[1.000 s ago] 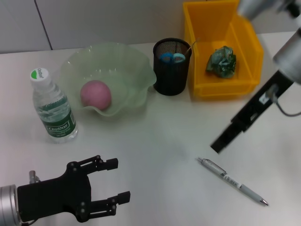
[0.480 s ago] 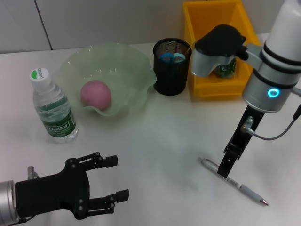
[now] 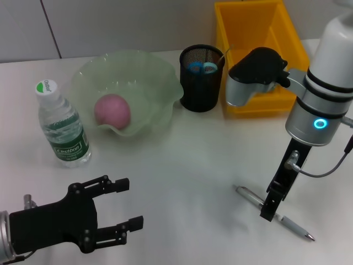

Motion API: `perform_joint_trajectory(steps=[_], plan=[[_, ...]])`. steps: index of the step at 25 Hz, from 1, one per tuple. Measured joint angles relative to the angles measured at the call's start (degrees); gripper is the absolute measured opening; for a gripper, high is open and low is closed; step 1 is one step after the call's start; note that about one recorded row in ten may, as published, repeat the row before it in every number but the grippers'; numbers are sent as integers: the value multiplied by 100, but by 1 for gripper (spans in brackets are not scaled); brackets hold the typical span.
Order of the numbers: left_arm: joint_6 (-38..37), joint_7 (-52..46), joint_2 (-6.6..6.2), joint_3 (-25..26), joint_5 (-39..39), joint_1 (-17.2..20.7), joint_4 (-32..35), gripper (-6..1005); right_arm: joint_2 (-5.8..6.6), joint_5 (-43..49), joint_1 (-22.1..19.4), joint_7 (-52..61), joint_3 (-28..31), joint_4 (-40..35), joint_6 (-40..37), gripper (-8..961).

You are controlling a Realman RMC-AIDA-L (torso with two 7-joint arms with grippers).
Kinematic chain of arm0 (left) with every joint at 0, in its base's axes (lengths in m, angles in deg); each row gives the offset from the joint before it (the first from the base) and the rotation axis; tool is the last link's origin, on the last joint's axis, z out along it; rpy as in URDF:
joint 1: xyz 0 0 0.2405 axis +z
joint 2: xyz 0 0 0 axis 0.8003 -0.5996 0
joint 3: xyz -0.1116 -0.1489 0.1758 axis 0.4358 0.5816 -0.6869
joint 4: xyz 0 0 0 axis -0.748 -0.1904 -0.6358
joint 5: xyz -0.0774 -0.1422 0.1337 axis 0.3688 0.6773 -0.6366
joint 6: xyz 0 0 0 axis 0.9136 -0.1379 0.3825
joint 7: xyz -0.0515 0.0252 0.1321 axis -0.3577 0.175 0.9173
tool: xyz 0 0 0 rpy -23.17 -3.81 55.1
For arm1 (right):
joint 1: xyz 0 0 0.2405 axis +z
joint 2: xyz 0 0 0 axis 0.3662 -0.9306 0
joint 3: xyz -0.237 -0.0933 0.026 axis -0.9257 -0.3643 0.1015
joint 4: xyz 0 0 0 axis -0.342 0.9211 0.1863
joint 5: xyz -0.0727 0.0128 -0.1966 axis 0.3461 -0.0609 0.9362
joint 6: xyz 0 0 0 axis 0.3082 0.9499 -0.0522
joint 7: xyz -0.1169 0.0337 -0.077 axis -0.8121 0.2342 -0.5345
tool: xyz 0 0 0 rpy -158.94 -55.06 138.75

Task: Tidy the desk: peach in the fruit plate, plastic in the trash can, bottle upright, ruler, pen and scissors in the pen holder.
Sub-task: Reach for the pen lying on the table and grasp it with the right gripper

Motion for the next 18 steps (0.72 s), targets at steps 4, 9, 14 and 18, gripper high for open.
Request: perform_joint_trajectory(steps=[4, 9, 14, 18], plan=[[0, -7, -4, 7, -3, 2, -5, 794, -8, -22, -38, -54, -3, 119, 53, 698], [0, -12, -5, 9, -4, 1, -5, 794, -14, -32, -33, -126, -8, 316, 180, 695], [6, -17, -5, 31, -5, 5, -16, 794, -16, -99, -47, -145, -161, 331, 285, 656], [-2, -17, -5, 56, -5, 24, -16, 794, -17, -204, -39, -147, -349, 373, 348, 513]])
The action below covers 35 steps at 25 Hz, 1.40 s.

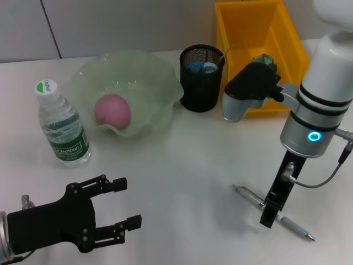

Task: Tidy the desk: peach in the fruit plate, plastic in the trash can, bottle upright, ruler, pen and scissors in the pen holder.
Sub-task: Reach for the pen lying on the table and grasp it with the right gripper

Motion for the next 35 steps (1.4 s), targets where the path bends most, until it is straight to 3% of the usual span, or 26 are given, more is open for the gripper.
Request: perform_joint_trajectory(steps=[6, 13, 35], plan=[[0, 0, 0, 0, 0, 21, 1, 793, 0, -35, 11, -8, -107, -5, 45, 509], [1, -25, 0, 6, 1, 35, 2, 793, 14, -7, 10, -21, -635, -235, 110, 510], [2, -63, -28, 6, -2, 24, 2, 794, 0, -73, -84, -362, -906, -358, 194, 509]])
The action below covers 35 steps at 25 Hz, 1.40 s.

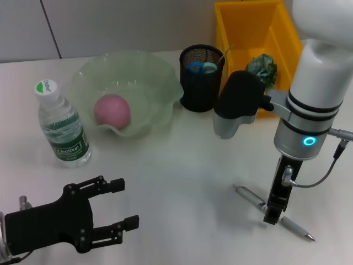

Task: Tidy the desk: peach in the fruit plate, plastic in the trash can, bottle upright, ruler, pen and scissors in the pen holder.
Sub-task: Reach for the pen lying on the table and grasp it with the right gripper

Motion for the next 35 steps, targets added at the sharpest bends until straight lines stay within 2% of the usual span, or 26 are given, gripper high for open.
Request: perform_joint_trajectory(steps=[5, 13, 23, 35], plan=[[0, -60, -18, 0, 0, -3, 15, 793, 0, -36, -119, -115, -388, -333, 36, 510], [0, -78, -25, 0, 1, -9, 24, 794, 0, -41, -164, -156, -659, -474, 40, 511], [-8, -84, -43, 0, 1, 7, 16, 793, 0, -46, -389, -374, -741, -771, 91, 510], [-10, -86, -51, 9, 0, 12, 11, 794, 0, -43, -397, -383, -820, -805, 96, 510]])
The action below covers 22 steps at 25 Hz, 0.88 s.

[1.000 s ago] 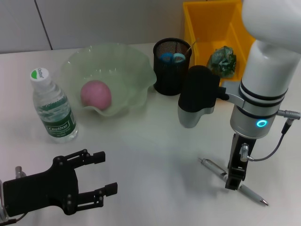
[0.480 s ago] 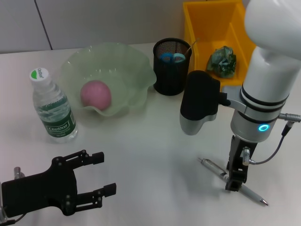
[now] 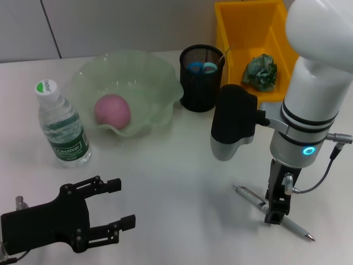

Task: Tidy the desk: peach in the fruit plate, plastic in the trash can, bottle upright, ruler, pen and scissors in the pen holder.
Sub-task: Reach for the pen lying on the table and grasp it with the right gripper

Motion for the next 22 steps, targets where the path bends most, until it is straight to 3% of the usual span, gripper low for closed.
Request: perform_joint_trajectory(steps=[22], plan=[[3, 0, -27, 71, 0, -24, -8, 794, 5, 32, 27, -110, 0, -59, -13, 504]])
